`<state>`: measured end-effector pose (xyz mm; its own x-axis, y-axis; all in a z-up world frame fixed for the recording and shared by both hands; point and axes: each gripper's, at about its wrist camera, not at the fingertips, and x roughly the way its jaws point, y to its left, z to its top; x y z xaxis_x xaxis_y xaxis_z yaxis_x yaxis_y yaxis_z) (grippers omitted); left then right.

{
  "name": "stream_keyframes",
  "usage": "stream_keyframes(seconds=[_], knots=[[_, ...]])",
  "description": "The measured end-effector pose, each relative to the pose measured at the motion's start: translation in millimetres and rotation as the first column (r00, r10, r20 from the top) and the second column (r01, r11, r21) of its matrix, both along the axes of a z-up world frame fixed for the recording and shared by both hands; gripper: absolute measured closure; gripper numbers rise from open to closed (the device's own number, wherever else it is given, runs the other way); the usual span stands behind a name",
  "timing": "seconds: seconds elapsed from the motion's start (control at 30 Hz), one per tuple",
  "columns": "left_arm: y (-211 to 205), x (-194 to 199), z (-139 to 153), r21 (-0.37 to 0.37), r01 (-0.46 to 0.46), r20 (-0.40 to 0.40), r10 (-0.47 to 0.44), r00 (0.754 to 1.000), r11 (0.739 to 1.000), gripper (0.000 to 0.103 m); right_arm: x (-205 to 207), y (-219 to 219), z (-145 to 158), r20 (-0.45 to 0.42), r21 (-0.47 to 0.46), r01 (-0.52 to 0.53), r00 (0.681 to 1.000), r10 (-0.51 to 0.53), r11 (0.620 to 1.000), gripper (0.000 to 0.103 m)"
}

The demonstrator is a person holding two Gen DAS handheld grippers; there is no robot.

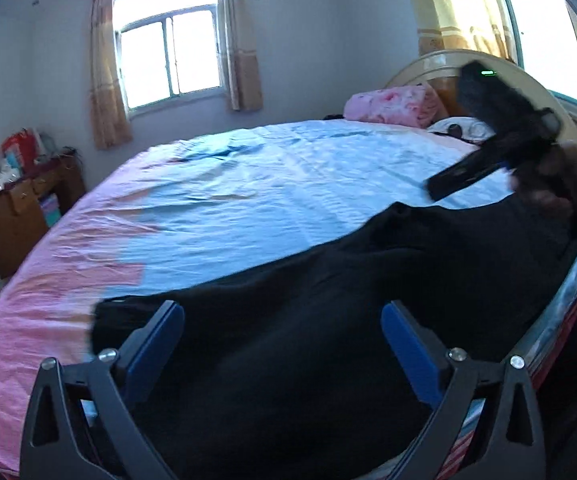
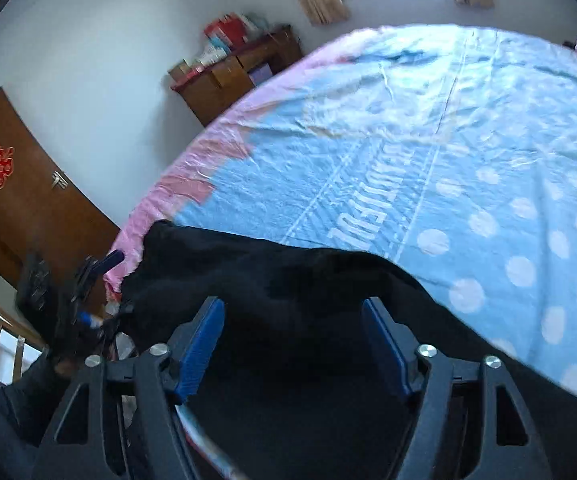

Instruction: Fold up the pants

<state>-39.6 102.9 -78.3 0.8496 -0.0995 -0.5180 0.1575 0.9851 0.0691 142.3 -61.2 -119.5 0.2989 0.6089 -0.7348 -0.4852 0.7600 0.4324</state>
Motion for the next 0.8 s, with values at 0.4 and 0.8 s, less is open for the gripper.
stream_keyframes(seconds=[0.4, 0.8], knots=[[9.0, 20.5, -34.3, -0.009, -0.035, -0.104, 0.034, 0.994, 0.999, 0.001, 49.3, 31.3, -44.7, -0.109, -0.091, 0.012, 0.994, -0.022, 0.996, 0.094], [9.0, 24.8, -41.9, 0.002, -0.049, -0.118, 0.049, 0.992, 0.999, 0.001, 79.6, 17.4, -67.3, -0.131, -0.082, 0.128, 0.982, -0.138, 0.988, 0.097]])
